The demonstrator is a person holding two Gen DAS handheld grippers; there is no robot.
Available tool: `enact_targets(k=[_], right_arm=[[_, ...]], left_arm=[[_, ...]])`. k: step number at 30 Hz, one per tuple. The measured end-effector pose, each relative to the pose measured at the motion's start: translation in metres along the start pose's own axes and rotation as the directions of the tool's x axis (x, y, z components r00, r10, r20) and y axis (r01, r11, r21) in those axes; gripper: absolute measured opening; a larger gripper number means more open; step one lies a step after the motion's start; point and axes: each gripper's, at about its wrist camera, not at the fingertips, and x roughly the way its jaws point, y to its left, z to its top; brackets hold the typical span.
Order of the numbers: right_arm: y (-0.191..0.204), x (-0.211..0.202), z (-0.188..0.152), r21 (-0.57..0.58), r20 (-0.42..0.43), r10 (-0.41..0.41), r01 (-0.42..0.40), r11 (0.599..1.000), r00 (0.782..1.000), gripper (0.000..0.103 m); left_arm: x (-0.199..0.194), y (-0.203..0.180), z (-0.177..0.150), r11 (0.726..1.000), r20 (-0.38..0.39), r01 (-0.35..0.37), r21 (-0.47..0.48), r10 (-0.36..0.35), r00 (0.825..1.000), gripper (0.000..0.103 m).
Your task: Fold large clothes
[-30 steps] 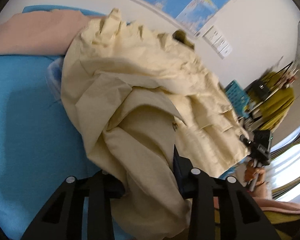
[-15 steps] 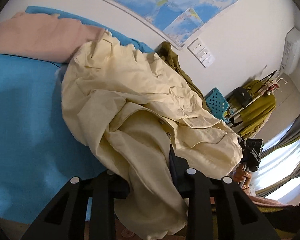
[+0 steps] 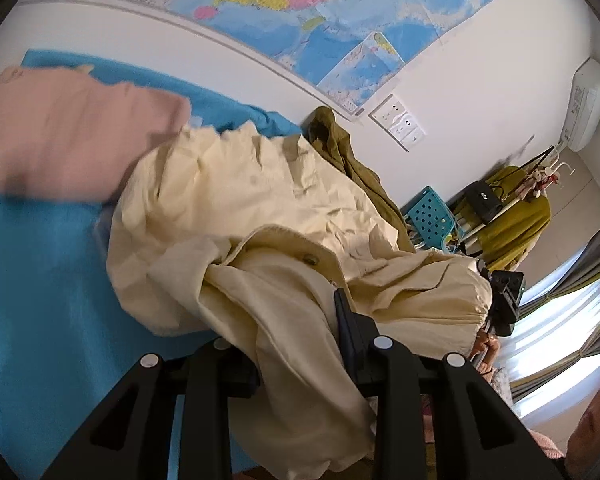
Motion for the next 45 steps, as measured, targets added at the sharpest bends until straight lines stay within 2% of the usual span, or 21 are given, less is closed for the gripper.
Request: enact_targets(k=[9,15,28,34,45], right_arm=[[-0.026,0.033,0.048,0.048,0.021,-0.044,0.043,0.998,0.999,0.005],[-0.043,0.055,0.068,0.079,0.005,-0.088,0.088,0.993,0.996,0.005],[-0.075,0.097,0.097,0.124,-0.042,-0.178,0.182,0.975,0.983,0.005],[-0.091,0.117,0.108,0.132,-0.079,-0.233,0.242,0.961,0.969,0.005],[-0.127,0.149,0.119,0.17,-0.133,-0.327,0.347,0.923,0.936,0.006]], left_arm=[[0.012,-0.011,0.062,0.997,-0.013,-0.054,0.053,0.055,0.998,0.029],[0.026,-0.01,0.095,0.995,-0.018,-0.087,0.046,0.088,0.996,0.029],[0.058,0.008,0.143,0.982,-0.044,-0.187,0.015,0.187,0.981,0.029],[0.078,0.026,0.162,0.973,-0.08,-0.23,-0.031,0.227,0.971,0.029],[0.116,0.049,0.187,0.949,-0.127,-0.31,-0.054,0.301,0.945,0.029]])
